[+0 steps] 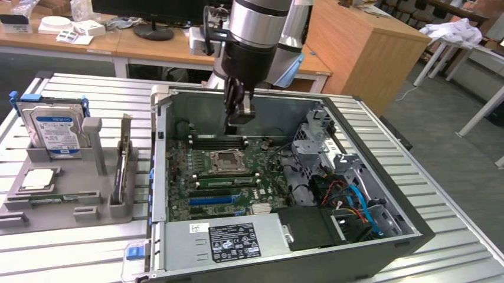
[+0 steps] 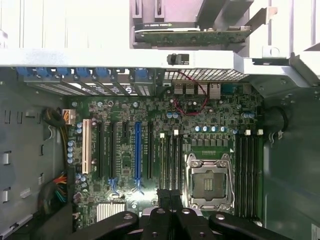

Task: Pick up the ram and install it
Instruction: 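Press down the ram until it locks into place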

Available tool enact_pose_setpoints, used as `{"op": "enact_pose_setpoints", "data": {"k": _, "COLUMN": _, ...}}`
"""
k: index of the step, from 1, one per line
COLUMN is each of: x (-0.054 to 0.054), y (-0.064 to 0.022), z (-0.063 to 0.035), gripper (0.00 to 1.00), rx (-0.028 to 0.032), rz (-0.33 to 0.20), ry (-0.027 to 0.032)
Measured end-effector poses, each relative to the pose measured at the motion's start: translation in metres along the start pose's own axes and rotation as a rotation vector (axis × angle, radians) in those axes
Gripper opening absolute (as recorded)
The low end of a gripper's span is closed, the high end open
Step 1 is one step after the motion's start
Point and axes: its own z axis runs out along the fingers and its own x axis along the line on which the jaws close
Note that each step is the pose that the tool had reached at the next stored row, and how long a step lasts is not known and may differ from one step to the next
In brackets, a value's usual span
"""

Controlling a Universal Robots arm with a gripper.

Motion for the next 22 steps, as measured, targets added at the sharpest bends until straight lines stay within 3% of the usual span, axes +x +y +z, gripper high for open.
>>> {"op": "enact_pose_setpoints", "data": {"k": 10, "x": 0.0, "y": -0.0007, "z": -0.0012, "gripper": 0.11, "rx": -0.0001, "rz": 0.0, "ry": 0.0001}}
{"op": "enact_pose_setpoints", "data": {"k": 22, "x": 0.0, "y": -0.0155, "z": -0.0015, "gripper": 0.11, "rx": 0.0, "rz": 0.0, "ry": 0.0}}
